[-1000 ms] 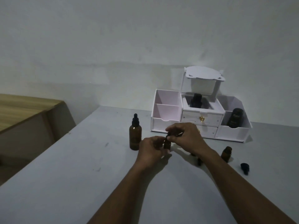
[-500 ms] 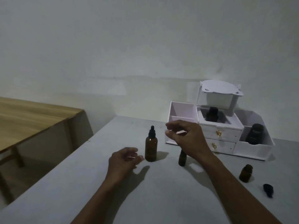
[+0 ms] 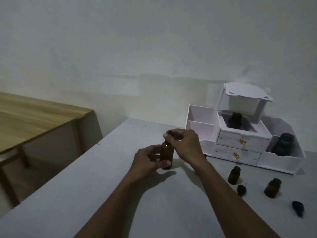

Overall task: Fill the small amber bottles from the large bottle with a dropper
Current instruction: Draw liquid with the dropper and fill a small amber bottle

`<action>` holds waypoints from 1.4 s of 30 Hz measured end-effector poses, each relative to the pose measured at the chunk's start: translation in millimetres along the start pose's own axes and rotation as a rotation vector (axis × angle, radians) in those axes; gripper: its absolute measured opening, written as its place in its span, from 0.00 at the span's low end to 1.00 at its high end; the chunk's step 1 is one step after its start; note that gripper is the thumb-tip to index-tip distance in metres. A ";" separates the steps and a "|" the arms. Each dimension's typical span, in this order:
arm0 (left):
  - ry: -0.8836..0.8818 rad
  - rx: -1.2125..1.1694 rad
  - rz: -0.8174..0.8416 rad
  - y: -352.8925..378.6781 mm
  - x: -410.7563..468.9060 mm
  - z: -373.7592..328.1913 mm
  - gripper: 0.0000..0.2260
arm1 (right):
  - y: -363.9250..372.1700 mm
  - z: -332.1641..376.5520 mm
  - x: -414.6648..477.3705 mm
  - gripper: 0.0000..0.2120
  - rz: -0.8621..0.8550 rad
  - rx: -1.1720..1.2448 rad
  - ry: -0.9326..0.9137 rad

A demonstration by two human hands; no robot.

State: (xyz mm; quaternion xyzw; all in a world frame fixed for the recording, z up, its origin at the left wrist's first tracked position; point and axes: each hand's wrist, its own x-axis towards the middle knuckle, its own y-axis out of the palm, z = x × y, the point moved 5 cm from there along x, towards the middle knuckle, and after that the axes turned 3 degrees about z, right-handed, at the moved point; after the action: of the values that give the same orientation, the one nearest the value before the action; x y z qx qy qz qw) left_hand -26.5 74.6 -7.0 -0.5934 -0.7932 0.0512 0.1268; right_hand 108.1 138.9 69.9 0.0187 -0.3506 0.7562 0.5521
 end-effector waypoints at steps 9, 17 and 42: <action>-0.039 -0.039 -0.012 4.8 -8.8 -3.8 0.24 | -1.0 3.6 -1.2 0.09 -0.068 0.009 -0.042; -0.084 -0.070 -0.013 6.5 -8.5 -1.5 0.23 | 1.7 6.9 0.9 0.05 -0.158 -0.007 -0.047; -0.244 -0.357 -0.174 41.7 -77.6 -23.5 0.08 | -131.6 42.8 -11.4 0.04 -0.295 0.176 -0.175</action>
State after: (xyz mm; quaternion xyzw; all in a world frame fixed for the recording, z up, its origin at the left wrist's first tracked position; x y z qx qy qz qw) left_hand 38.8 11.1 -4.9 -0.5252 -0.8473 -0.0298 -0.0730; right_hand 208.7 125.0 164.5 0.1836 -0.3234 0.6904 0.6205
